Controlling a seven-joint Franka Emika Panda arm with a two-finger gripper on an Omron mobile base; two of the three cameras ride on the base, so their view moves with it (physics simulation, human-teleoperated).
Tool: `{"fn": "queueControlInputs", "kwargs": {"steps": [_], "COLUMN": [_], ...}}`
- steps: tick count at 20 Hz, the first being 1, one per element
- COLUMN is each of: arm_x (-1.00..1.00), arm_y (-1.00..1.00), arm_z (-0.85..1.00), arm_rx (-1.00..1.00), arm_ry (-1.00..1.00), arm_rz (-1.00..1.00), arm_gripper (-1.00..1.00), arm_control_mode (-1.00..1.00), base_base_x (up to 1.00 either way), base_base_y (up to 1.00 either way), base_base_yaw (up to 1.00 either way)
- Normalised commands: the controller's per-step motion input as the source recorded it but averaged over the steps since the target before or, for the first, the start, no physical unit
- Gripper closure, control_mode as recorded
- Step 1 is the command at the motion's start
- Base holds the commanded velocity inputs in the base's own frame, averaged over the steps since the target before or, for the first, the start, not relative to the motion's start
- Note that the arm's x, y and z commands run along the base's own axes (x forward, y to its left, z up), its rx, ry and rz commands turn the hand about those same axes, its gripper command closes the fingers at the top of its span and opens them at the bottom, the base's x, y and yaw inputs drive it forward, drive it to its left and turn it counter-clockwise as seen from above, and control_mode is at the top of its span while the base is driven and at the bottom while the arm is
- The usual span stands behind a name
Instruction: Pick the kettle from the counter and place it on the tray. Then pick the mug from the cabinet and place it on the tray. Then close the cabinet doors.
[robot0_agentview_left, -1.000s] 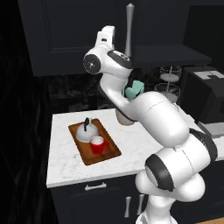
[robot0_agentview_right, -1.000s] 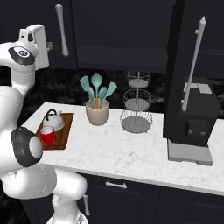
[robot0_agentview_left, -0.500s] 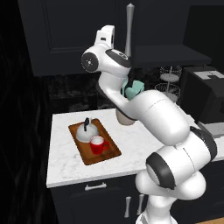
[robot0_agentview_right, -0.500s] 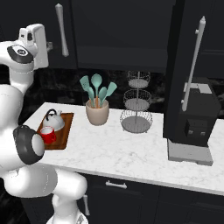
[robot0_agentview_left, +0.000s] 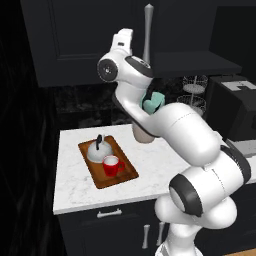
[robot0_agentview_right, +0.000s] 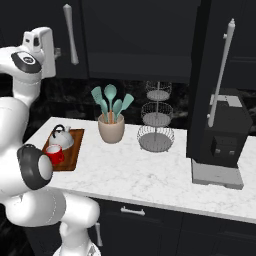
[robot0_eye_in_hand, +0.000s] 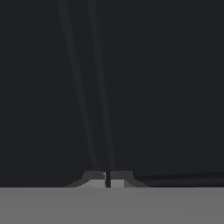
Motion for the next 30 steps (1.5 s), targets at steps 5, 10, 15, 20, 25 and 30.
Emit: {"fn": "queueControlInputs", "kwargs": {"steps": [5, 10, 15, 20, 25, 30], "arm_x": [0.75, 0.15, -0.25, -0.81, -0.96, -1.00], "arm_y": [-0.39, -0.12, 0.03, 0.00, -0.01, -0.26], "arm_z": [-0.18, -0.04, 0.00, 0.02, 0.11, 0.04], "arm_rx": [0.06, 0.03, 0.00, 0.00, 0.00, 0.01], "arm_ry": [0.00, 0.00, 0.00, -0.03, -0.04, 0.00], "arm_rz": [0.03, 0.01, 0.00, 0.07, 0.08, -0.03], "arm_gripper": [1.00, 1.00, 1.00, 1.00, 1.00, 1.00], "arm_control_mode": [-1.00, -1.00, -1.00, -1.00, -1.00, -1.00], "base_base_x": [0.00, 0.00, 0.00, 0.00, 0.00, 0.00], "base_base_y": [0.00, 0.00, 0.00, 0.00, 0.00, 0.00], "base_base_yaw": [0.00, 0.00, 0.00, 0.00, 0.00, 0.00]}}
